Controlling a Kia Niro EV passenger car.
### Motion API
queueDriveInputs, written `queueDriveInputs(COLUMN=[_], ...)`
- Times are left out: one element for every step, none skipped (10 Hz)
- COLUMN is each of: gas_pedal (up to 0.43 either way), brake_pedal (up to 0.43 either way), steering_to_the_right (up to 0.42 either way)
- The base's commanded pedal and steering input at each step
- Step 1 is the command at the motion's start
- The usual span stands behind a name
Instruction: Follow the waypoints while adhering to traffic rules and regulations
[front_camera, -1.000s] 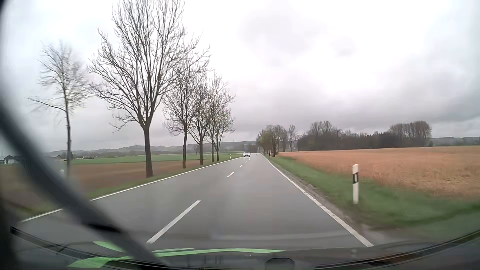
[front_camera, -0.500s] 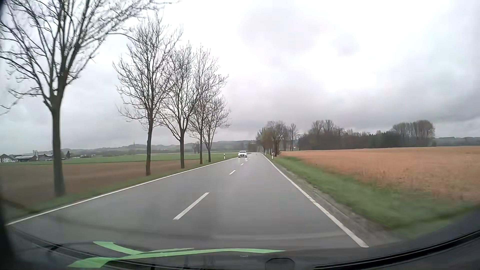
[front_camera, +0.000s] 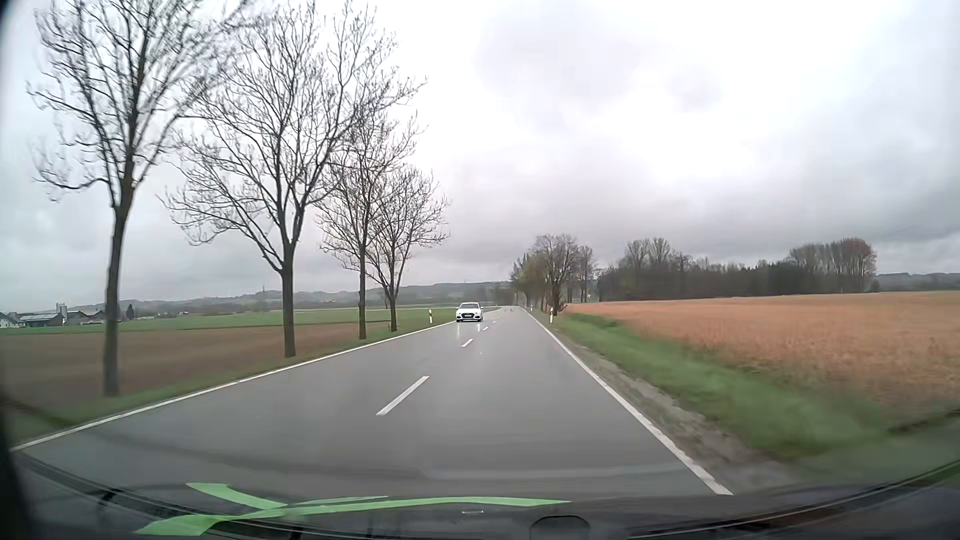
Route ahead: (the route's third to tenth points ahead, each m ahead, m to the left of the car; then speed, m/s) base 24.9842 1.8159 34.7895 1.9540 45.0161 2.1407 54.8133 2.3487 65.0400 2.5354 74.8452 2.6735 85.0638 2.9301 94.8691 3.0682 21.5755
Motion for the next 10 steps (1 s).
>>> queueDriveInputs(gas_pedal=[0.138, 0.130, 0.110, 0.110, 0.118, 0.130, 0.150, 0.157, 0.169, 0.169], brake_pedal=[0.000, 0.000, 0.000, 0.000, 0.000, 0.000, 0.000, 0.000, 0.000, 0.000], steering_to_the_right=[-0.003, -0.004, -0.004, -0.004, -0.004, -0.004, -0.004, -0.004, -0.004, -0.005])
